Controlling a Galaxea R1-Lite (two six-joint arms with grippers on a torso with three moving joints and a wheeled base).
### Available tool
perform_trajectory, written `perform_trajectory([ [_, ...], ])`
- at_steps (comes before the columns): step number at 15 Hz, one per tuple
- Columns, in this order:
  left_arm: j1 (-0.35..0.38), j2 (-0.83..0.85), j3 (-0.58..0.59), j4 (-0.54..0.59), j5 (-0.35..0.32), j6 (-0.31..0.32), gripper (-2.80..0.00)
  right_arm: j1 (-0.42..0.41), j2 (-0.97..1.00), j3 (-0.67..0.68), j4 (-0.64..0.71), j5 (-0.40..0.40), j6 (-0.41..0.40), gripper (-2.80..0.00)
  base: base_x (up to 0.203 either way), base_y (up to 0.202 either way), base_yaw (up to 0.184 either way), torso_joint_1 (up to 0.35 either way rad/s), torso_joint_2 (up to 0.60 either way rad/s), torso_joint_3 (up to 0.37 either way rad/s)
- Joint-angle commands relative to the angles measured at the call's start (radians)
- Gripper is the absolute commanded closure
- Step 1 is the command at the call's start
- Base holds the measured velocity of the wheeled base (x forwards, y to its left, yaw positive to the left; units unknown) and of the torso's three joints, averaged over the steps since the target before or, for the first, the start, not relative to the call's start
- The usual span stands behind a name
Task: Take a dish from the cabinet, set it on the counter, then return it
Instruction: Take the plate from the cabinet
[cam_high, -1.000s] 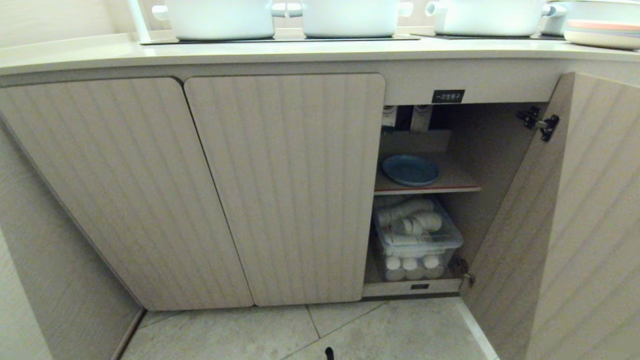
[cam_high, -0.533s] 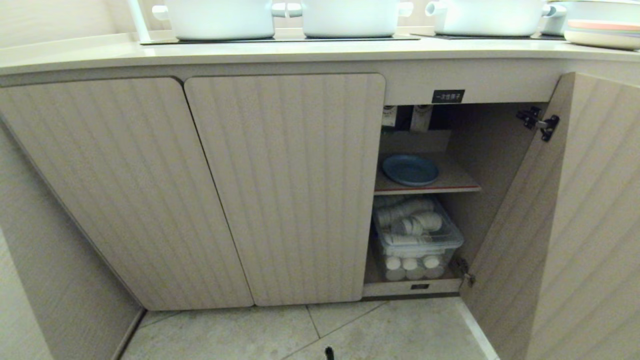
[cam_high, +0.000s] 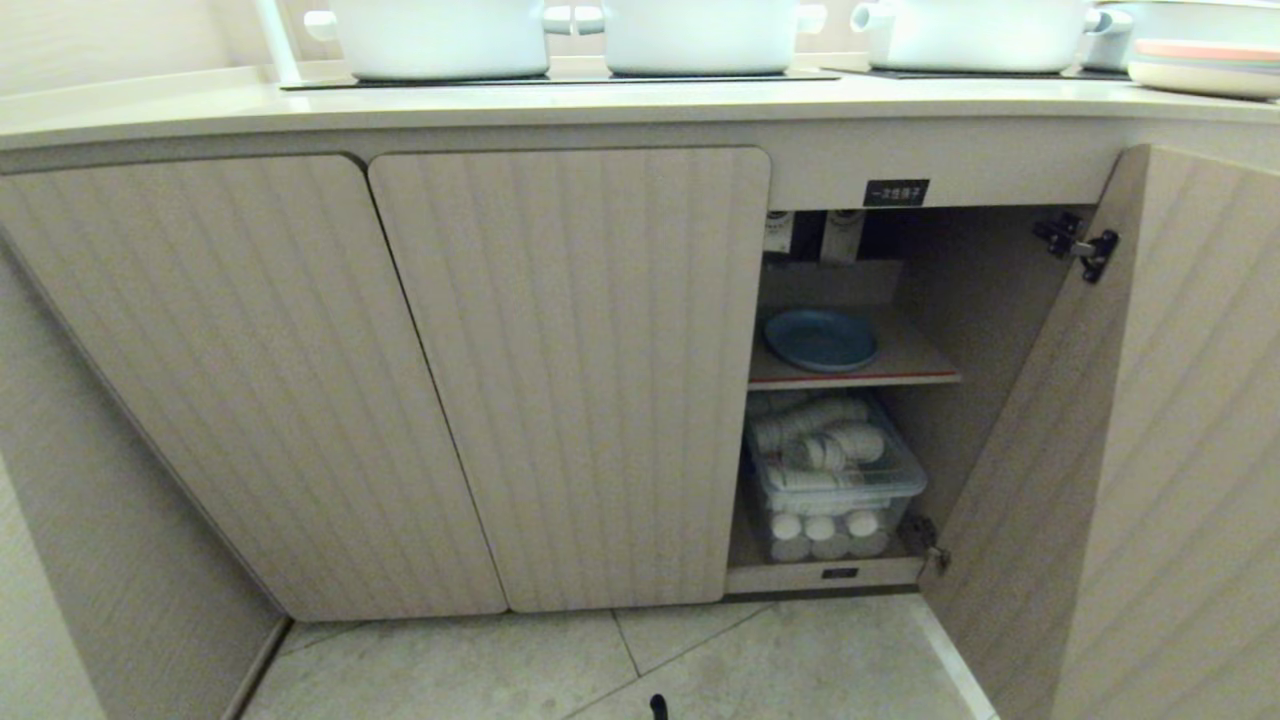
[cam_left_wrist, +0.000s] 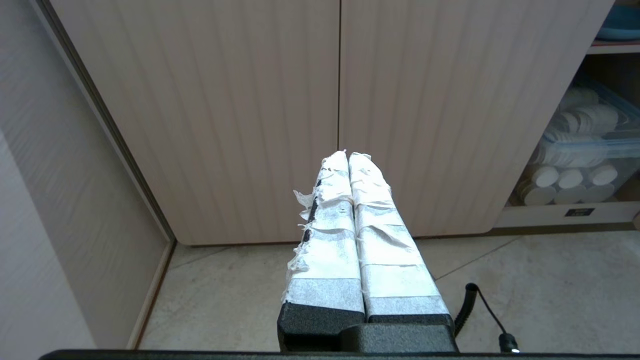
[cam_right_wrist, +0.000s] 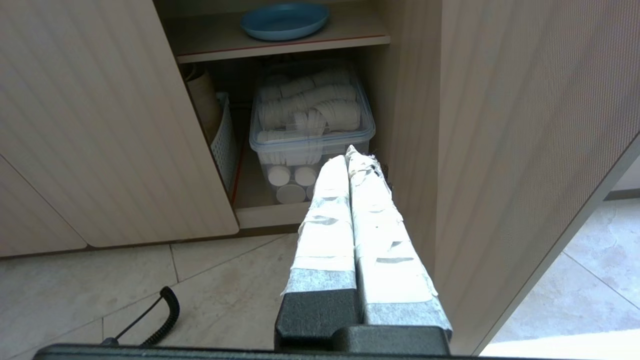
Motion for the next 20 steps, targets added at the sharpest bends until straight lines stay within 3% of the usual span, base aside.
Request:
perform_trajectory([
  [1, 0.0, 0.0, 0.0, 0.0, 0.0, 0.001, 0.0, 0.0, 0.0, -0.001, 0.0, 0.0, 0.0, 0.0, 0.0, 0.0, 0.0, 0.0, 0.0, 0.0],
  [16, 0.0, 0.0, 0.0, 0.0, 0.002, 0.003, 0.0, 0.0, 0.0, -0.001, 0.0, 0.0, 0.0, 0.0, 0.171, 0.0, 0.001, 0.002, 0.0, 0.002],
  [20, 0.0, 0.0, 0.0, 0.0, 0.002, 0.0, 0.0, 0.0, 0.0, -0.001, 0.0, 0.0, 0.0, 0.0, 0.0, 0.0, 0.0, 0.0, 0.0, 0.0],
])
